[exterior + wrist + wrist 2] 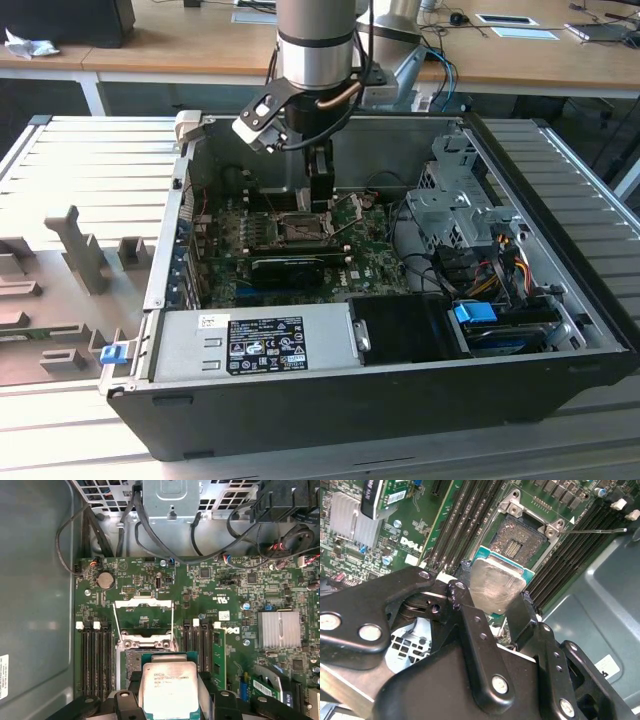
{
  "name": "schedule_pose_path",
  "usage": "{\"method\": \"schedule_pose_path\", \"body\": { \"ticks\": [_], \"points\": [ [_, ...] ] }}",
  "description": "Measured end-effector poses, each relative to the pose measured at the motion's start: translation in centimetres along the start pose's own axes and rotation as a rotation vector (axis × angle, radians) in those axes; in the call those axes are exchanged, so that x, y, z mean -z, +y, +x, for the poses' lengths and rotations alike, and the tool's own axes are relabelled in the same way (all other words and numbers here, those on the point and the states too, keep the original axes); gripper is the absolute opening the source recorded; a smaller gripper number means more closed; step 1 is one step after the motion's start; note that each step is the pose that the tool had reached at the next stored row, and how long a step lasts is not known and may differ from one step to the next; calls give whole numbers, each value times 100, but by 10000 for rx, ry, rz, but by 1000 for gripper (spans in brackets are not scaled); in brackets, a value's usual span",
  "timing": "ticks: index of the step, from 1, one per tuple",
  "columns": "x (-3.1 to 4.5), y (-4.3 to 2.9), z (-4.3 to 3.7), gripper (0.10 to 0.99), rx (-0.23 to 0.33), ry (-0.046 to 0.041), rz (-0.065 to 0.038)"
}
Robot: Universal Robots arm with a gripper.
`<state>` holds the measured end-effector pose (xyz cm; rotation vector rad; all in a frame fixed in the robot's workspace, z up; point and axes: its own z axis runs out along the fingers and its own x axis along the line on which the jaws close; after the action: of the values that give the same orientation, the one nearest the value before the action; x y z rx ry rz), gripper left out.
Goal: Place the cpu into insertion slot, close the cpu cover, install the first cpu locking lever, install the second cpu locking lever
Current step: 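Place the cpu into insertion slot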
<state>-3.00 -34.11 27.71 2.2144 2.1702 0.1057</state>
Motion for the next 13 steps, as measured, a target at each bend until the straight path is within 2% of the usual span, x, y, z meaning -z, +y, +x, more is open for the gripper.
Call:
{"method": "schedule_pose_path", "body": {
  "ticks": [7, 13],
  "points": [
    [-90, -29, 10, 525, 1, -10, -7],
    [-101, -40, 10, 525, 2, -10, -8]
  ]
}}
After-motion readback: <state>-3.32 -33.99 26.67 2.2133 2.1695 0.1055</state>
